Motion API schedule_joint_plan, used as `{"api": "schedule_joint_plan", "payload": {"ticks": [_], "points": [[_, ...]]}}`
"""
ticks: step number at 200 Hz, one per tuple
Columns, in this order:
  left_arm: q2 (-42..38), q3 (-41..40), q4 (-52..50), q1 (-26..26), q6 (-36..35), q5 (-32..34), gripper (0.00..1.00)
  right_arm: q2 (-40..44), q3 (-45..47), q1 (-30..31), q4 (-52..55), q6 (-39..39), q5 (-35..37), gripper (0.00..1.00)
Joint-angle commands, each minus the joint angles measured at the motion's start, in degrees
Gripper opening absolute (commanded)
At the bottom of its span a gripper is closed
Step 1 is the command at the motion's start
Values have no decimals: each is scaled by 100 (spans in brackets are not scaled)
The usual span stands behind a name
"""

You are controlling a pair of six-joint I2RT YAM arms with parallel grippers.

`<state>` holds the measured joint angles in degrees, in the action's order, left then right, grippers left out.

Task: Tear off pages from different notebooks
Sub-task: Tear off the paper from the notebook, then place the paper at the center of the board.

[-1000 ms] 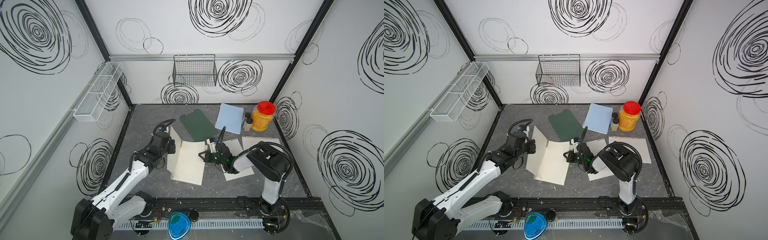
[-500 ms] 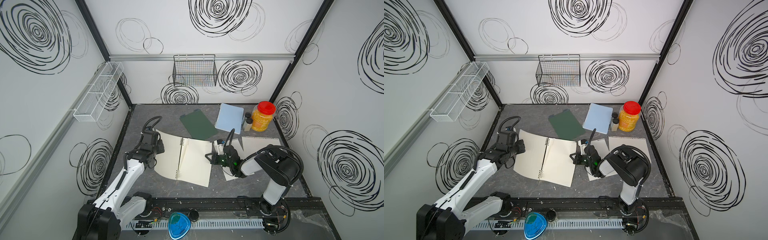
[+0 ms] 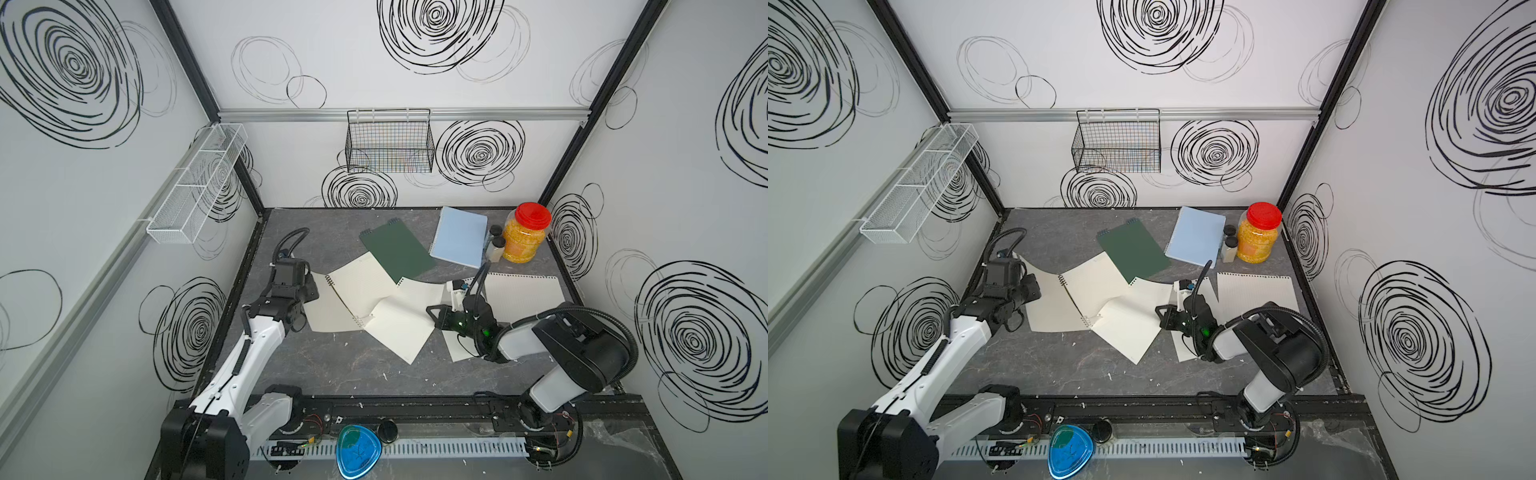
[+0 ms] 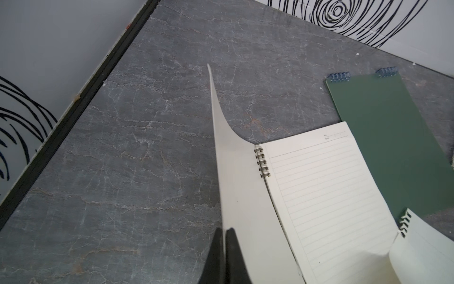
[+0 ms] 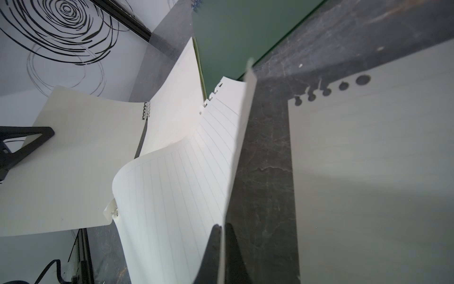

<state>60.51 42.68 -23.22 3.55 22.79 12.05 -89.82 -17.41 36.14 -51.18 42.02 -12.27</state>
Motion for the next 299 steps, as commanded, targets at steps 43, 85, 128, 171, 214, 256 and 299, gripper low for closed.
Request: {"api": "schedule_joint_plan", "payload": {"ticks": [43, 85, 128, 171, 214, 256, 299], "points": [[-84, 92, 54, -639, -96, 203, 0, 573, 236, -226, 666, -163, 603, 0], [433, 542, 381, -672, -65, 226, 0, 1106, 151, -76, 1090, -166, 532, 0], [1550, 1586, 607, -504, -240, 898, 0, 1037, -175, 345, 1527, 134, 236, 0], [2663, 2509, 650, -327, -614, 1408, 0, 636, -215, 567, 1365, 418, 44, 0], [3415, 3185, 465, 5, -846, 1602, 0, 160, -513, 561, 1443, 473, -154, 6], [3181, 3102, 476, 514, -813, 834, 31, 936, -604, 271, 2441, 298, 500, 64], [1897, 2144, 1028, 861, -610, -308, 71, 2698, -856, -141, 4368, 170, 1795, 97]]}}
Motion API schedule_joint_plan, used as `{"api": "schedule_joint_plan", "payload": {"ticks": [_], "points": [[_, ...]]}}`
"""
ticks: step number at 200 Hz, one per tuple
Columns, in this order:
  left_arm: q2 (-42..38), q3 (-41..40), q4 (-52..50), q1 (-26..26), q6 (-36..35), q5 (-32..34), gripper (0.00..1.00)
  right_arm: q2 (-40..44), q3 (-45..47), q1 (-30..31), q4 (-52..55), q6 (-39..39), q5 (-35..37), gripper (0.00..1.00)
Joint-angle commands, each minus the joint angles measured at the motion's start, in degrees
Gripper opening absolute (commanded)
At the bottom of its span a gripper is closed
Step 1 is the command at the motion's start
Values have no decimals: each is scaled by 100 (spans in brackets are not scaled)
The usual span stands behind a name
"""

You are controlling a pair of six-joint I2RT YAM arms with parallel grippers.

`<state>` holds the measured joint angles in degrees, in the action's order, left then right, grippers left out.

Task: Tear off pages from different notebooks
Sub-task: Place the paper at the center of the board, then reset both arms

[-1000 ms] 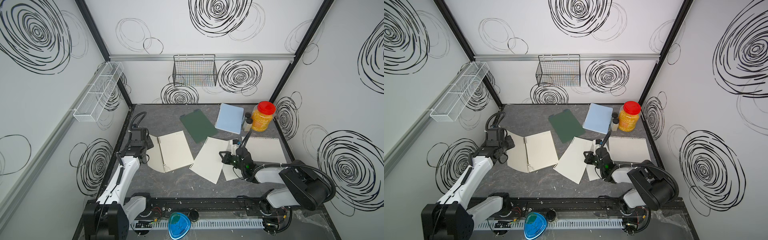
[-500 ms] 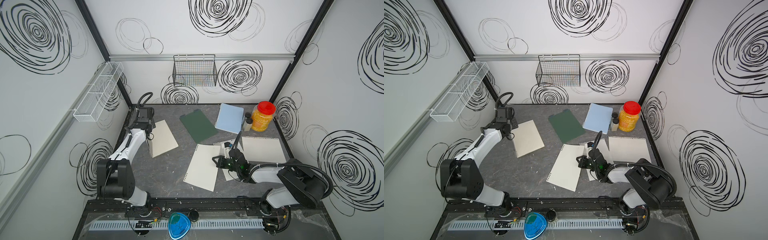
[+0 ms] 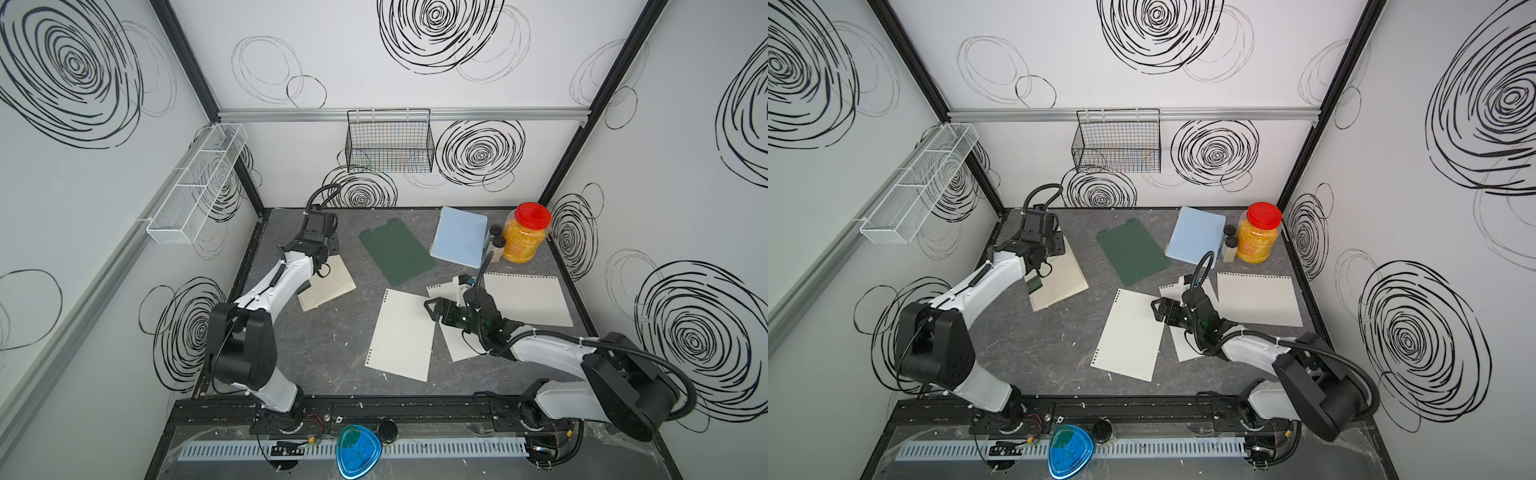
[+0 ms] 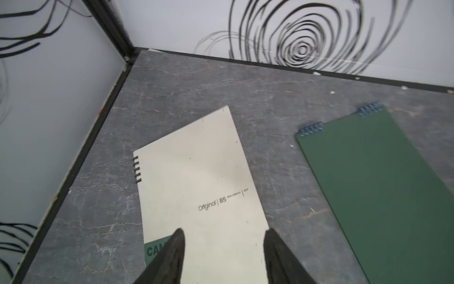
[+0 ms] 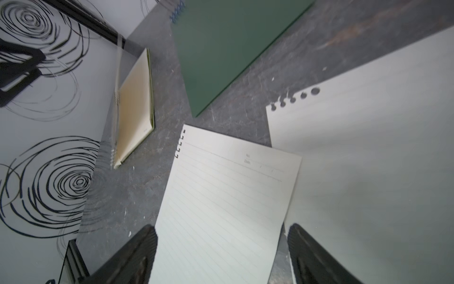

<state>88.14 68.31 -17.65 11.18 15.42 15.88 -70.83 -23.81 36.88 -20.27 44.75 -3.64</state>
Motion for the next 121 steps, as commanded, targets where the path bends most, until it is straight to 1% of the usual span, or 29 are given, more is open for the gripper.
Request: {"api": "schedule_joint_plan", "payload": {"ticks": [1, 6, 15, 22, 32, 40, 60, 70, 86, 96, 101, 110, 115, 121], "points": [[-907, -453, 485, 105, 131, -691, 72, 842, -214, -225, 1318, -96, 960, 98], [-1103, -593, 545, 133, 141, -696, 75, 1055, -212, -274, 1474, -96, 1107, 100], [-1452, -850, 641, 153, 170, -634, 77, 1424, -191, -344, 1684, -75, 1386, 100], [-1688, -1034, 715, 146, 172, -575, 78, 1723, -148, -392, 1804, -69, 1647, 100], [-1971, -1297, 745, 100, 172, -547, 79, 2023, -58, -430, 1757, -169, 1837, 100], [-2173, -1469, 750, 29, 185, -550, 79, 2248, 12, -459, 1699, -298, 1876, 100], [-2599, -1903, 849, -155, 241, -703, 79, 2632, -203, -610, 2120, -347, 1978, 100], [-2832, -2160, 986, -221, 251, -735, 80, 2750, -395, -656, 2328, -421, 2203, 100], [-3218, -2586, 1255, -265, 247, -603, 82, 2712, -818, -742, 2485, -727, 2719, 100], [-3425, -2846, 1467, -274, 294, -318, 87, 2545, -1070, -842, 2501, -862, 3218, 100], [-3520, -2998, 1617, -274, 331, -205, 90, 2444, -1157, -921, 2381, -1006, 3385, 100], [-3657, -3305, 1987, -270, 436, 69, 95, 2192, -1254, -1059, 2101, -1433, 3486, 100], [-3726, -3522, 2267, -259, 454, 194, 100, 2036, -1266, -1132, 1886, -1640, 3563, 100], [-3784, -3796, 2599, -222, 382, 386, 99, 1831, -1282, -1224, 1762, -1707, 3707, 100]]}}
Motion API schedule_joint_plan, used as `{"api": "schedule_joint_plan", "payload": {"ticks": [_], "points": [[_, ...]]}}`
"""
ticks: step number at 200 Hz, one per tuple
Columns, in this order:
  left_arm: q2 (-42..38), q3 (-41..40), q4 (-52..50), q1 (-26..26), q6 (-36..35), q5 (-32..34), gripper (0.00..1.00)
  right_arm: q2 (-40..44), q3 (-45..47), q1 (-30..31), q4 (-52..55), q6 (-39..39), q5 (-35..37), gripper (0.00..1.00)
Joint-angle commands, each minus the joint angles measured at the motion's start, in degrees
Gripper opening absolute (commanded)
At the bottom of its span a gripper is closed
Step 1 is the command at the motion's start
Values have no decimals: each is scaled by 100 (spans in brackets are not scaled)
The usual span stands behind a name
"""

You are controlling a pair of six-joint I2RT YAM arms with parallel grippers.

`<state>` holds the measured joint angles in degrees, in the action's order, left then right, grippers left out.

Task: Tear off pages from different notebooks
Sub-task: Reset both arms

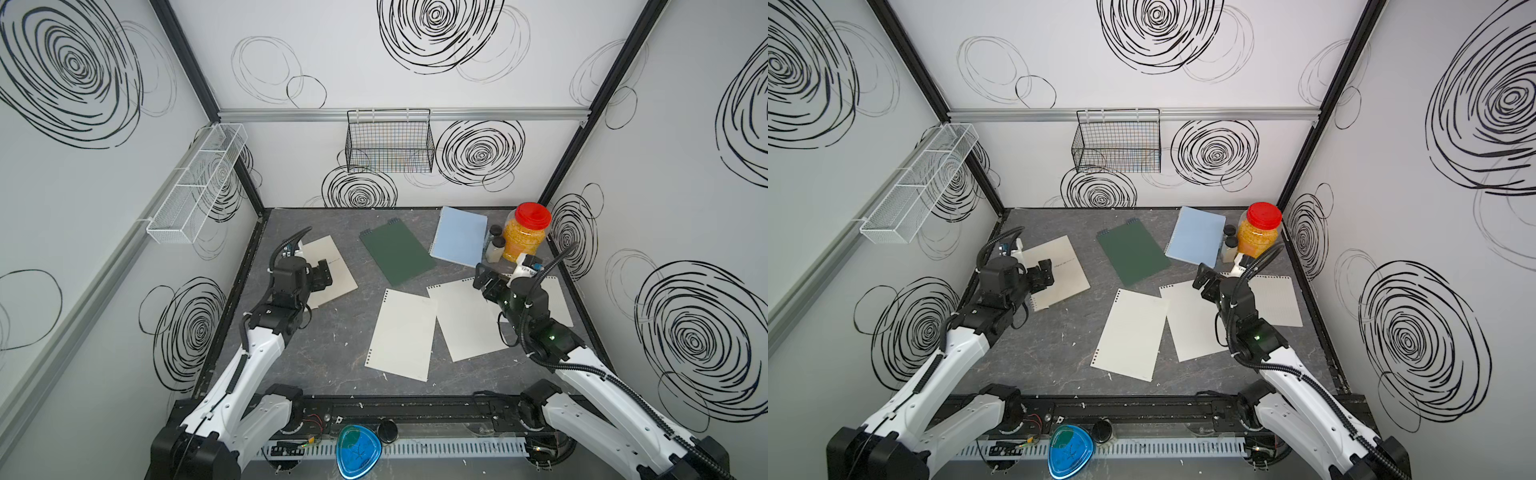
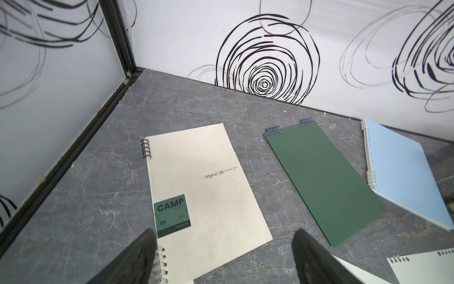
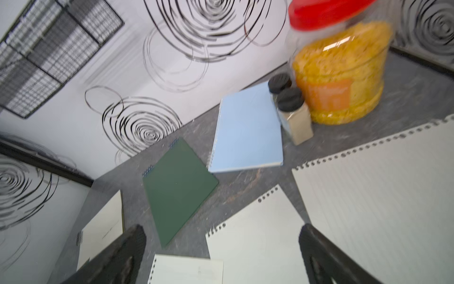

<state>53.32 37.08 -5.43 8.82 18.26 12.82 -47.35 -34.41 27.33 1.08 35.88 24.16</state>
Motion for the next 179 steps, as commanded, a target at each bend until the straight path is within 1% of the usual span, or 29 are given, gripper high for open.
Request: {"api": "schedule_joint_plan", "payload": {"ticks": [1, 8, 18, 27, 40, 55, 74, 95, 119, 127, 135, 142, 153, 172, 179], "points": [[-308, -718, 1443, 23, 81, 734, 99, -549, -223, -280, -399, -824, 951, 100], [-360, -1044, 1805, 114, -81, 1034, 99, -785, -184, -345, -677, -1110, 1007, 100], [-452, -1391, 2250, 269, -631, 1337, 99, -1105, -47, -444, -1286, -1757, 1078, 100], [-547, -1708, 2638, 428, -992, 1675, 99, -1382, -6, -495, -1601, -2208, 1186, 100], [-635, -2111, 3138, 508, -1216, 2021, 99, -1717, 18, -623, -1867, -2597, 1358, 100], [-595, -2448, 3596, 447, -1399, 2053, 99, -2006, 167, -892, -2118, -2633, 1435, 100], [-286, -2612, 4031, 314, -1388, 2222, 99, -2210, 525, -1184, -2495, -2604, 1461, 100], [247, -2698, 4578, 192, -1383, 2326, 99, -2393, 815, -1287, -2860, -2583, 1744, 100], [942, -2797, 5550, 78, -1318, 2247, 99, -2741, 1102, -1365, -3528, -2699, 1828, 100], [1115, -2682, 5532, 60, -1275, 2248, 99, -2964, 1237, -1420, -3888, -2709, 1822, 100], [1301, -2639, 5763, 52, -1297, 2293, 99, -3166, 1283, -1466, -4279, -2858, 1878, 99], [1427, -2619, 5933, 58, -1336, 2309, 99, -3266, 1177, -1440, -4175, -2913, 1946, 100], [1588, -2603, 6192, 50, -1423, 2329, 99, -3303, 1071, -1440, -4037, -2913, 1811, 99], [1697, -2642, 6498, 42, -1642, 2236, 99, -3212, 1328, -1458, -4590, -3138, 1557, 100], [1715, -2671, 6623, 33, -1684, 2199, 99, -3198, 1416, -1475, -4814, -3200, 1571, 100]]}}
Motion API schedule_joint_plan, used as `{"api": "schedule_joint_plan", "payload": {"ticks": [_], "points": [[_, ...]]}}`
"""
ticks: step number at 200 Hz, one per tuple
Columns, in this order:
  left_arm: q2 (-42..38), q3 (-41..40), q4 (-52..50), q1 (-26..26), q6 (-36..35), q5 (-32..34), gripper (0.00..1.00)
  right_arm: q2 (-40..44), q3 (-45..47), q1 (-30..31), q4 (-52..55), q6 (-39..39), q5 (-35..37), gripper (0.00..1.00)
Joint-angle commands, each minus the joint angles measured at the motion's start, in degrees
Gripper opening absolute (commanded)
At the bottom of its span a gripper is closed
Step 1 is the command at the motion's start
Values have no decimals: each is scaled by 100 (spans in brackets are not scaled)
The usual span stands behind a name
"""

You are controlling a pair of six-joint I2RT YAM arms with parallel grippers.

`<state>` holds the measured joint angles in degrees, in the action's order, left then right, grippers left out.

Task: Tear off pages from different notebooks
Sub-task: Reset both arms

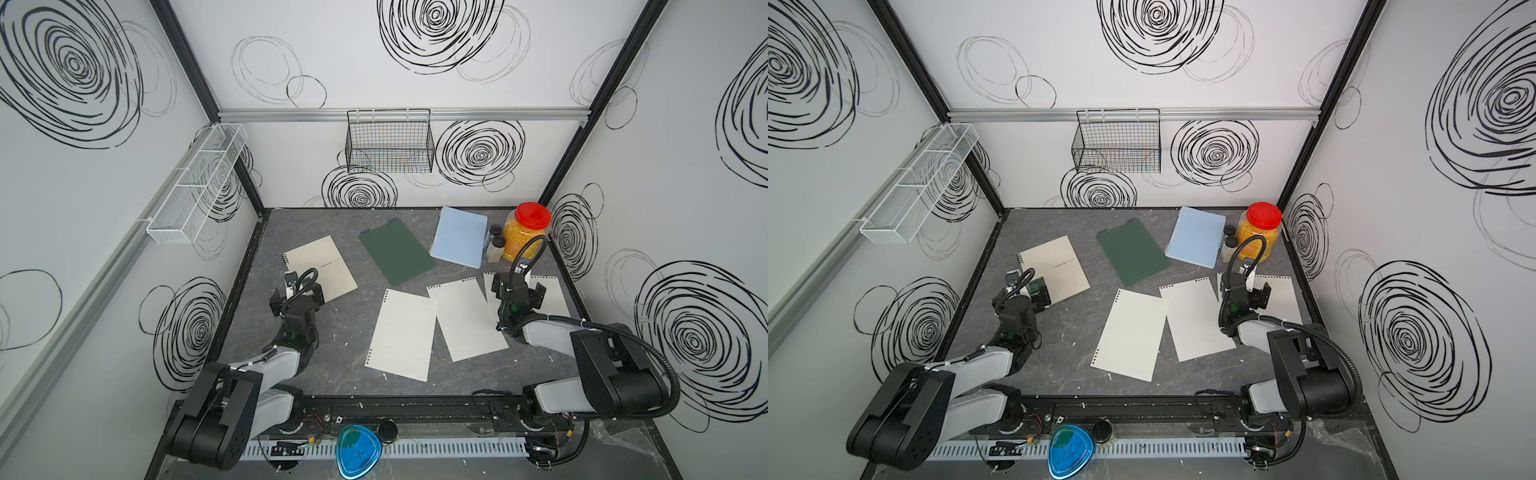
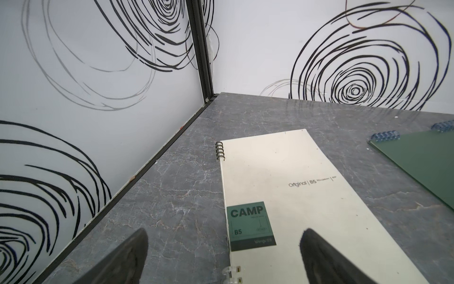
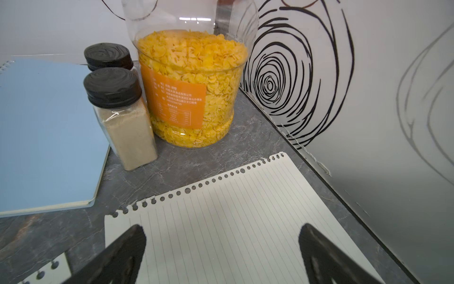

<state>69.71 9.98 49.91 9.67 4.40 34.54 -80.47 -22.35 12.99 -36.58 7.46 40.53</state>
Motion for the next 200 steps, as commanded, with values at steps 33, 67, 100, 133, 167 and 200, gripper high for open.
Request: {"api": "schedule_joint_plan", "payload": {"ticks": [33, 67, 100, 133, 167, 200], "points": [[334, -50, 1647, -115, -382, -657, 99, -237, 530, -233, -2183, -540, -237, 100], [1206, 88, 2183, -124, -394, -755, 99, -110, 486, -419, -1813, -368, -730, 100], [1398, 198, 2142, -242, -310, -923, 99, -92, 433, -693, -1646, -317, -1413, 100], [1425, 201, 2188, -299, -303, -1011, 99, -81, 522, -1036, -1722, -273, -2316, 100], [1413, 202, 2169, -324, -278, -1057, 99, -461, 671, -1154, -2331, -328, -2604, 100], [1413, 218, 2144, -343, -272, -1100, 99, -321, 571, -1299, -1920, -94, -2675, 100]]}}
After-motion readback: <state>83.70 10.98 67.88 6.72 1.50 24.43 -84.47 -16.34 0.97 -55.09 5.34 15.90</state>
